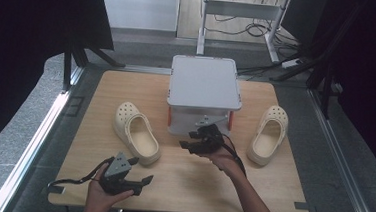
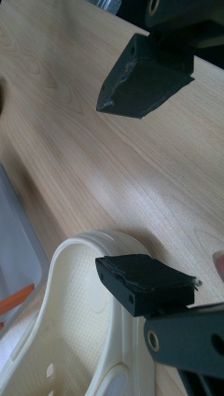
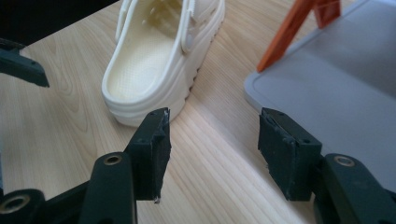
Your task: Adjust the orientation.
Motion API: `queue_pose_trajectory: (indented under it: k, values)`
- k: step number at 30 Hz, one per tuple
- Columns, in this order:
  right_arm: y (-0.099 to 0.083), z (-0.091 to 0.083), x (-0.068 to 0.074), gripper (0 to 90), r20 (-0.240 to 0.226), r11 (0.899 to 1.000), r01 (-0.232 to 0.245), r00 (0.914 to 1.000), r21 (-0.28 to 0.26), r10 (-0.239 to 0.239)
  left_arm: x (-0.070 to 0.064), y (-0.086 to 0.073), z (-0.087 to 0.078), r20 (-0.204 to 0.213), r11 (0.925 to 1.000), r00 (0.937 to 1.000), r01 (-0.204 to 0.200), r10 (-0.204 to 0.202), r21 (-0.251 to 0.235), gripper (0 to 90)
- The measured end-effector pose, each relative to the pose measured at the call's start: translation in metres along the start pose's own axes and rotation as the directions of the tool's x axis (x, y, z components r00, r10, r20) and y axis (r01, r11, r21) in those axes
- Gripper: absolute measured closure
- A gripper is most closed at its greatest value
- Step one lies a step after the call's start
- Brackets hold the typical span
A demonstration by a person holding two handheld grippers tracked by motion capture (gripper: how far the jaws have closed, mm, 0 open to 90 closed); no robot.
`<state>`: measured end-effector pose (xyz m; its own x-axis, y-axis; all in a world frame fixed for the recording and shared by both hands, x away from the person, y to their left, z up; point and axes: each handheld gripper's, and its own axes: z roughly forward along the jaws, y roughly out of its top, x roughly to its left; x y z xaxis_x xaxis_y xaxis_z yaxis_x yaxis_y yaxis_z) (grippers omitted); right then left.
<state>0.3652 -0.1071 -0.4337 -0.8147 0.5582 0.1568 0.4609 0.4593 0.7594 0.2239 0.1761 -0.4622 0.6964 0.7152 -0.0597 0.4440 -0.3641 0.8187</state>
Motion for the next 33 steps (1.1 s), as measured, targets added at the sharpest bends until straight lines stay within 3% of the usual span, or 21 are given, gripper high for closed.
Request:
queue_pose_trajectory:
  k: [14,33]
  values:
    - [0.036,0.041,0.016,46.3,-0.018,0.998,0.034,0.9993,0.051,-0.033,0.0,0.0,-0.002,0.0,1.0,1.0,-0.004,0.004,-0.002,22.3]
    - [0.052,0.081,0.022,48.0,-0.044,0.993,0.046,0.9982,0.111,-0.042,0.0,-0.001,-0.003,0.001,1.0,1.0,-0.006,0.006,-0.001,22.2]
